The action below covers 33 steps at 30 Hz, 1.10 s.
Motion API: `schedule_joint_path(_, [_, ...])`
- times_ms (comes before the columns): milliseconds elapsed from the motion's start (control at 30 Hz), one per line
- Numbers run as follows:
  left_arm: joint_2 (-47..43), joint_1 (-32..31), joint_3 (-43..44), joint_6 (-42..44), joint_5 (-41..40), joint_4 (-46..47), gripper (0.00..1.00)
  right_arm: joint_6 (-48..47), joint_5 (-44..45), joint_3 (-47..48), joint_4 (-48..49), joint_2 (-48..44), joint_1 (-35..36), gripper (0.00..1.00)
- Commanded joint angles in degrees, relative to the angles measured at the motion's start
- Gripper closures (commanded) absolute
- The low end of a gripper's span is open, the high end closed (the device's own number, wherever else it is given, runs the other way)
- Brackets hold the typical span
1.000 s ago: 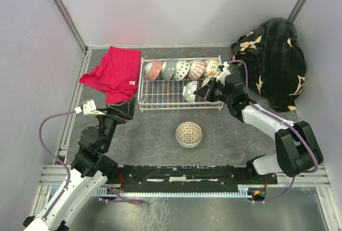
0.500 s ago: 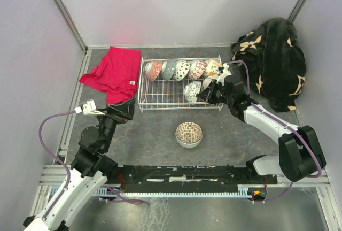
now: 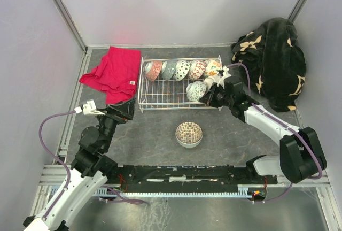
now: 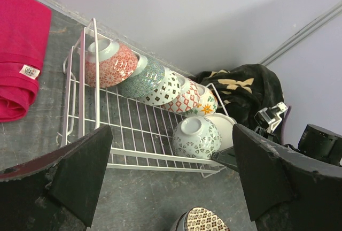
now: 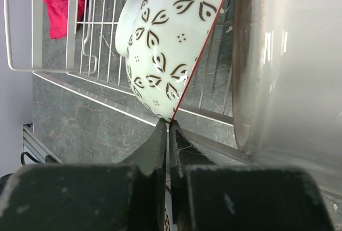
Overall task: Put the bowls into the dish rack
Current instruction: Turn the bowl upside down on the dish rack.
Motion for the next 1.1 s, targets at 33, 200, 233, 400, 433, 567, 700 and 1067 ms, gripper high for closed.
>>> schedule_joint_path(33, [0.44,-0.2,1.07,0.83,0.48,2.58,0.01,-1.42,2.66,1.07,-3.48,-0.61,-0.02,0.92])
schedule_joint_path(200, [0.42,-0.2,1.0,0.83,0.42,2.53,0.01,-1.42,3.0,1.03,-4.0,-1.33,0.02,0.87])
schedule_joint_path(233, [0.36,-0.2,1.02,0.85,0.47,2.53,0.01,-1.42,2.95,0.95,-4.07,-1.45,0.06,0.87])
schedule_joint_path(400, [0.32,-0.2,1.0,0.83,0.48,2.49,0.01,-1.47,3.27,0.9,-4.46,-1.99,0.08,0.85])
schedule_joint_path(433, [0.37,-0.24,1.04,0.83,0.48,2.46,0.01,-1.43,3.3,0.86,-4.52,-2.08,0.01,0.84])
schedule_joint_path(567, [0.32,-0.2,1.06,0.83,0.48,2.56,0.01,-1.34,3.41,0.9,-4.76,-2.11,0.04,0.83])
schedule_joint_path(700, [0.36,-0.21,1.02,0.83,0.46,2.53,0.01,-1.13,3.42,0.79,-4.83,-2.11,0.05,0.83])
schedule_joint_path(1067, [0.32,-0.2,1.02,0.83,0.5,2.53,0.01,-0.72,4.54,0.35,-6.3,-3.03,0.01,0.76])
